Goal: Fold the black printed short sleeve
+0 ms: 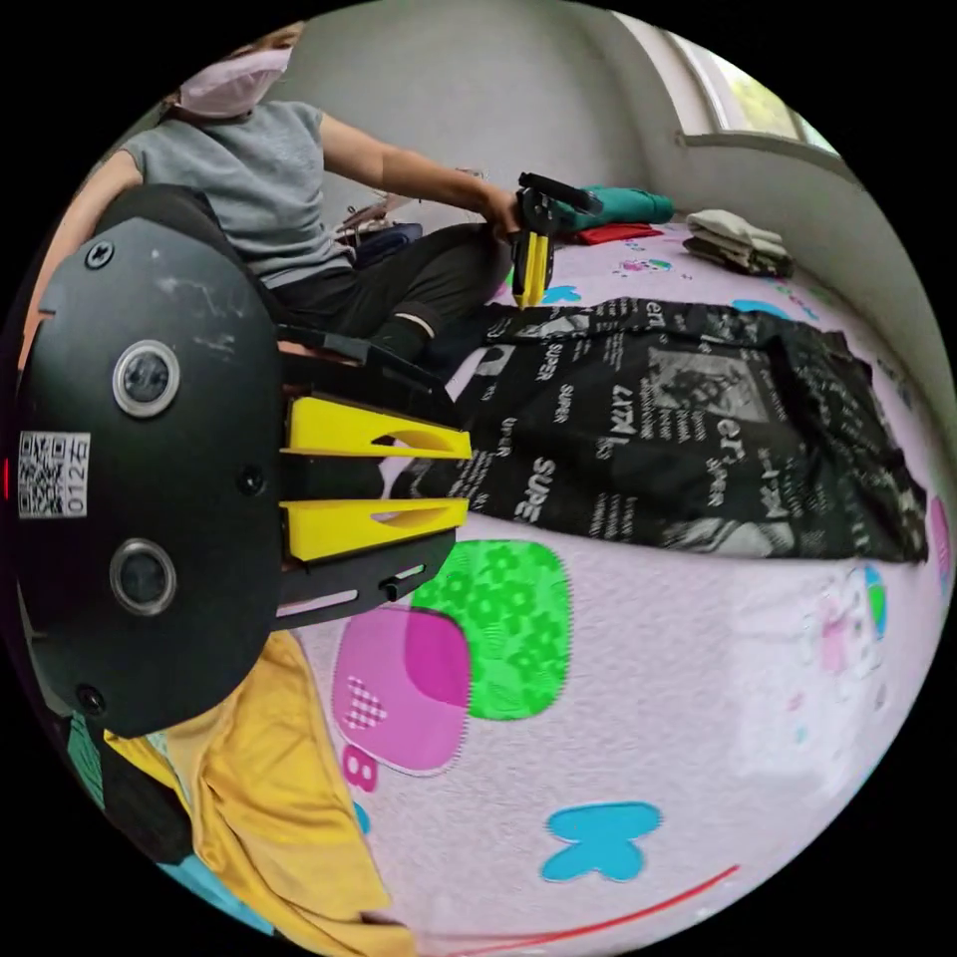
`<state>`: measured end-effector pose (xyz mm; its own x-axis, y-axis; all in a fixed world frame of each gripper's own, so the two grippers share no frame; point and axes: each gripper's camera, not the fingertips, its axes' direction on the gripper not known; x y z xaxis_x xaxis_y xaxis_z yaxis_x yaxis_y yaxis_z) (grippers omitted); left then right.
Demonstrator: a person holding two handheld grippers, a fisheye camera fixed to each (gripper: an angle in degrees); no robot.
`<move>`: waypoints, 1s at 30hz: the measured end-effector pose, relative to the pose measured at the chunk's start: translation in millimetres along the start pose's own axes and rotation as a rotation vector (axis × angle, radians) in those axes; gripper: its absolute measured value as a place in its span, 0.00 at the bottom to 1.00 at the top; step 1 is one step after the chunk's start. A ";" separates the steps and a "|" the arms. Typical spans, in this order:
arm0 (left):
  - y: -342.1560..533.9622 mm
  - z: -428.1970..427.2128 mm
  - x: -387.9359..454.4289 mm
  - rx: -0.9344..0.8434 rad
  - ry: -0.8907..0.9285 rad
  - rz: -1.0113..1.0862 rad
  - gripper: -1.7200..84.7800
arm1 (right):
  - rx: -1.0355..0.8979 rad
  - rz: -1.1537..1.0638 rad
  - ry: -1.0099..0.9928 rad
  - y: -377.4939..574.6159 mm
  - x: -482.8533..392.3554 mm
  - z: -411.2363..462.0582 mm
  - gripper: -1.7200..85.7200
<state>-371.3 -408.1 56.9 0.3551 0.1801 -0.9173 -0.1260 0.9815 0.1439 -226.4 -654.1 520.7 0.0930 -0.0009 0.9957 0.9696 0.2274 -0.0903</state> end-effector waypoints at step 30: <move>-9.3 28.3 -1.4 -0.034 0.114 -0.031 0.03 | 0.064 -0.010 -0.088 102.0 38.9 109.6 0.07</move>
<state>-344.4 -415.7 67.3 0.2514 0.1396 -0.9578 -0.1491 0.9833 0.1041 -148.7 -524.3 552.6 0.0600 0.0818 0.9948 0.9538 0.2894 -0.0813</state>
